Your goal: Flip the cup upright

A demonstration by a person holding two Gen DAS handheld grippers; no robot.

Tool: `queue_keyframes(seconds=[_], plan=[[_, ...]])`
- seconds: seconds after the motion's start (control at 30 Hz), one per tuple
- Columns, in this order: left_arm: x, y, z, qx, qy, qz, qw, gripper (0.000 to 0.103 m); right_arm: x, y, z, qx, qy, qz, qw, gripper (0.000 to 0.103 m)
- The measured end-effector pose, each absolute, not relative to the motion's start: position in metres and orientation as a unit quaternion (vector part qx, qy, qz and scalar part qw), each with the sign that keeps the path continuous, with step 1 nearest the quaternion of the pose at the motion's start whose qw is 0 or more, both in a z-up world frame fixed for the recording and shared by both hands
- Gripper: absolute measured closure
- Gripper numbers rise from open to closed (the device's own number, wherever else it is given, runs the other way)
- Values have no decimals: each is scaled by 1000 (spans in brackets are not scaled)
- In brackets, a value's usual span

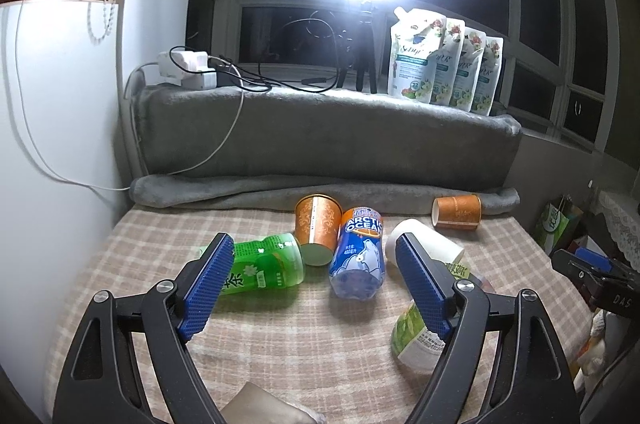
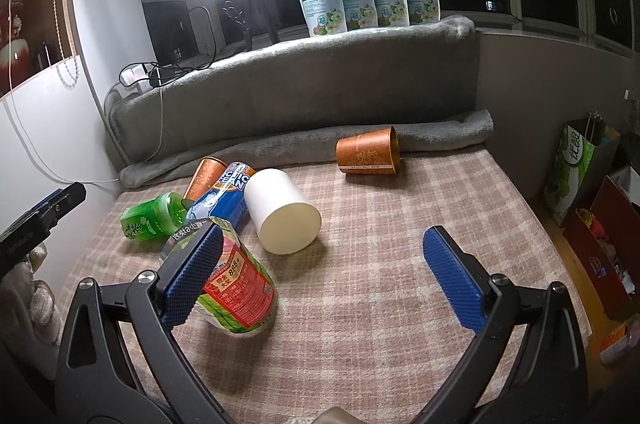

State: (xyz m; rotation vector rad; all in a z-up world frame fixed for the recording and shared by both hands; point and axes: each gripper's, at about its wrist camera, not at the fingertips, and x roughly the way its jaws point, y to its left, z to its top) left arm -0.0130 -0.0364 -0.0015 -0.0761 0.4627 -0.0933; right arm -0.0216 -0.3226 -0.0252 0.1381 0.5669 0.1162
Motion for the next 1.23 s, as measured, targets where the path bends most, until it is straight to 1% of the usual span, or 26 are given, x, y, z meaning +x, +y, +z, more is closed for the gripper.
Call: queue_keyframes(seconds=[1.23], plan=[[-15,-38,0,-35,226,-49,972,20,-21,-323,-27,69,280,59,956,1]])
